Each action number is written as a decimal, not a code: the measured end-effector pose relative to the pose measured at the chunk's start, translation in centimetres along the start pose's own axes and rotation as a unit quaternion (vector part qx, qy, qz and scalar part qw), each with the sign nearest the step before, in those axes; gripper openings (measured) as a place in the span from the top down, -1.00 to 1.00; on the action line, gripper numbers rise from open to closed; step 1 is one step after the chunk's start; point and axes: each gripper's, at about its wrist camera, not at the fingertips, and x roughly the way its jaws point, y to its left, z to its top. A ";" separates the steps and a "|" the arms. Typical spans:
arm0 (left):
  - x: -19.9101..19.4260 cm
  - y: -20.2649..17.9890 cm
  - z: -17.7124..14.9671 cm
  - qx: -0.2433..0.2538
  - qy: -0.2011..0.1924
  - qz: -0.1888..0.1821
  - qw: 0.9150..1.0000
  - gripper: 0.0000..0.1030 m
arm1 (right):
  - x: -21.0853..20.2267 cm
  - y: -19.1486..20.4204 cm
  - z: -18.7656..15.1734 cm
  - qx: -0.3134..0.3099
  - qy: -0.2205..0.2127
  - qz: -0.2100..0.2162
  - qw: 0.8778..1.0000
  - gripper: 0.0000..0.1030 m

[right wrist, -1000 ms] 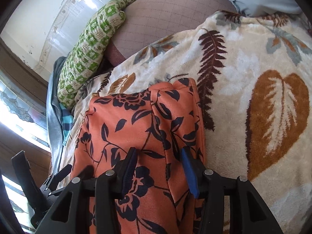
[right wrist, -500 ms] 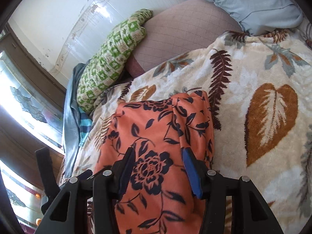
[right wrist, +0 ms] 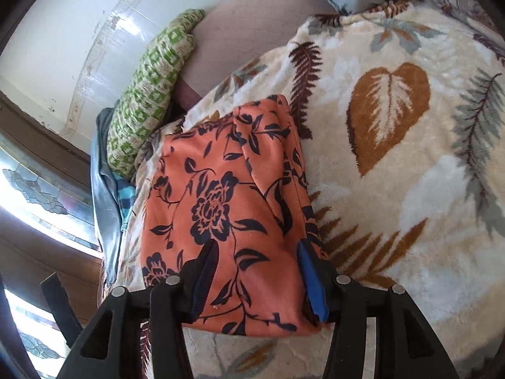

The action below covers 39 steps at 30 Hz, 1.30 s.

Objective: Fold small clothes
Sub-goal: 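Release the folded top and lift both grippers away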

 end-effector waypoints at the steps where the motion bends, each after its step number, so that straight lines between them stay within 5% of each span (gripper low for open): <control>1: -1.0 0.4 -0.1 -0.010 -0.011 -0.003 1.000 -1.00 | -0.8 0.2 -0.2 -0.007 -0.011 0.001 1.000 -0.08; 6: -6.7 2.0 -0.8 -0.036 -0.065 0.007 0.997 -1.00 | -5.6 2.1 -1.9 -0.057 -0.055 0.013 0.997 -0.09; 13: -14.0 2.9 -1.3 -0.010 -0.133 0.044 0.990 -1.00 | -11.9 5.4 -5.7 -0.149 -0.090 0.007 0.985 -0.17; 31: -25.6 1.8 -1.0 0.030 -0.196 0.099 0.975 -1.00 | -22.7 14.3 -9.3 -0.263 -0.175 -0.012 0.949 -0.33; 39: -27.2 2.6 -0.7 0.023 -0.195 0.108 0.975 -1.00 | -23.6 15.1 -9.6 -0.271 -0.177 -0.012 0.946 -0.34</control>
